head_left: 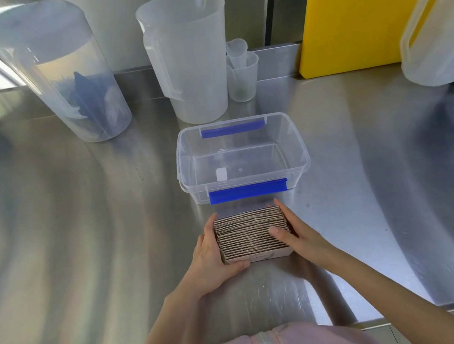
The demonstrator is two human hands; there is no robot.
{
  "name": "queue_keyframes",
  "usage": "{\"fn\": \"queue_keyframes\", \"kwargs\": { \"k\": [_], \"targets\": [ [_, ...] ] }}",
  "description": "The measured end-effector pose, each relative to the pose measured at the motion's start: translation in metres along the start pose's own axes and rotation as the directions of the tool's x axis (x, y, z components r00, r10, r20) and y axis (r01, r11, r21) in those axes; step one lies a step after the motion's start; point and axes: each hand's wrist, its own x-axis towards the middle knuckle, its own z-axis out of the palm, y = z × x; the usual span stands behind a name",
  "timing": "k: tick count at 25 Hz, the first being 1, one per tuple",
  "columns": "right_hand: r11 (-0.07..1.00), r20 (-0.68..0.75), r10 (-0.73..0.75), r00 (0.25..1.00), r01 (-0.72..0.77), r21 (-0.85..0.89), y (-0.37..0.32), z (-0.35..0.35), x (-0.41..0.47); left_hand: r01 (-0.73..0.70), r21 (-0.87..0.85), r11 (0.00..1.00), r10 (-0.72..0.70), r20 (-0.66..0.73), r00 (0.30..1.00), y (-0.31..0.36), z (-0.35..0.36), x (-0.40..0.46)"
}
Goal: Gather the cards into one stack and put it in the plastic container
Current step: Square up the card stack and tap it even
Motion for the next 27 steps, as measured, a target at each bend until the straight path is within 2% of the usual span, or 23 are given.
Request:
{"fn": "queue_keyframes", "kwargs": {
  "k": [4,6,18,22,27],
  "targets": [
    [0.984,0.074,-0.007,0.997,0.020,-0.177,0.008,0.002,-0.007,-0.007,-0.027,1.000,0.006,-0.016,1.000,0.000,0.002,-0.002],
    [0.972,0.053,-0.037,0.998,0.049,-0.228,0.011,0.001,-0.005,-0.016,0.004,1.000,0.016,0.002,1.000,0.001,0.006,-0.002],
    [0.959,-0.123,-0.185,0.975,0.152,-0.240,0.013,0.008,-0.001,0.008,0.021,1.000,-0.007,-0.062,0.998,0.001,0.001,0.003],
    [0.951,-0.092,-0.180,0.979,0.149,-0.272,0.017,0.010,0.001,0.008,0.090,0.996,-0.005,-0.032,0.999,0.000,-0.001,0.006],
    [0.947,-0.085,-0.189,0.978,0.159,-0.281,0.008,0.006,0.000,0.043,0.066,0.997,-0.042,-0.021,0.999,0.007,-0.005,0.004]
  ]
}}
